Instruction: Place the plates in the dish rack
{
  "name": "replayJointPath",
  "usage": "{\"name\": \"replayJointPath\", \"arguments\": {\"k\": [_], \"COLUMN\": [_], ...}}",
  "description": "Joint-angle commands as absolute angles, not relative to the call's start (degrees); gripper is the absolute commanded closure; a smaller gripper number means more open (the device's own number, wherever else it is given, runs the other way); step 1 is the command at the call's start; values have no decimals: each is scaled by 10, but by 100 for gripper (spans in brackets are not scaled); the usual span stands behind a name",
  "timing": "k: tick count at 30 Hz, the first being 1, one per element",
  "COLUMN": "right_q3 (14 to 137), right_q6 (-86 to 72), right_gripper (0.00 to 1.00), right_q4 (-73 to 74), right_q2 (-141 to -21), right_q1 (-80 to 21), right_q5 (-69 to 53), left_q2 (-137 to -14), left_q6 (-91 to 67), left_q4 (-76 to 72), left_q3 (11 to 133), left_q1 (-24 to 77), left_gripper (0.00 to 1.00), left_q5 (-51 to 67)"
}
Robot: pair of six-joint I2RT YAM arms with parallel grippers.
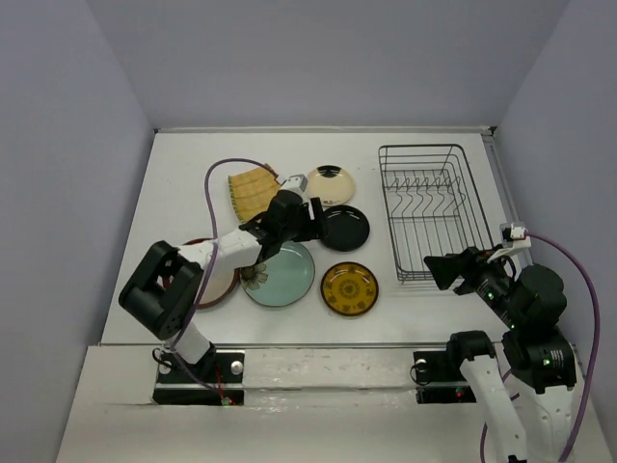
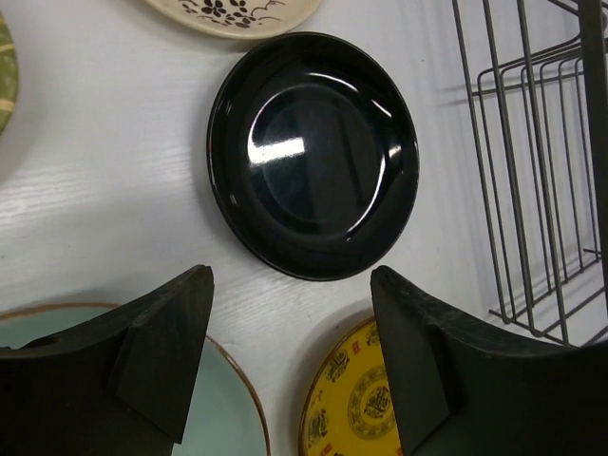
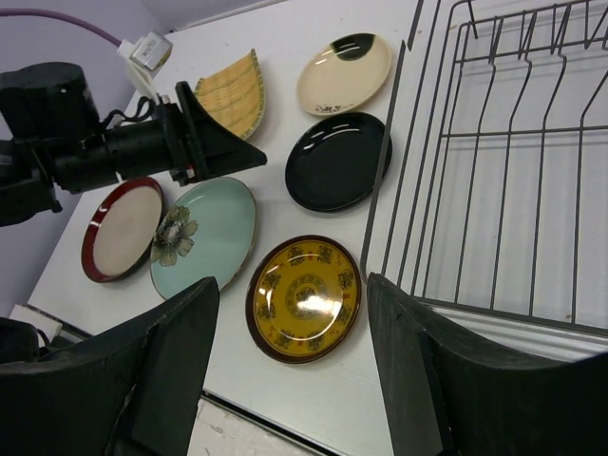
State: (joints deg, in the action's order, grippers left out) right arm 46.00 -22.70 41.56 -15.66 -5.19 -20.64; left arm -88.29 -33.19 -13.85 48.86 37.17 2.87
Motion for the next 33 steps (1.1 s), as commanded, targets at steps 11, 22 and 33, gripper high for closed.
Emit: {"name": "replayJointPath", "arguments": {"k": [11,22,33], "right_q3": [456,455,439], "right_q6": [-227,-228,-252], "right_gripper": [31,32,25], "right_q4": [388,390,333], "right_q2": [-167,-184,-235], "right_q1": [-48,-48,-48], "right_q5": [-221,-220,-322], "left_q2": [-1043,-1073,-812], "left_q6": [-314,-311,-304], "left_q4": [-206,-243,-250], "left_q3": [573,571,448], "left_q1": [388,386,385], "left_gripper": [43,94,94], "left_q5": [-55,-40,-93]}}
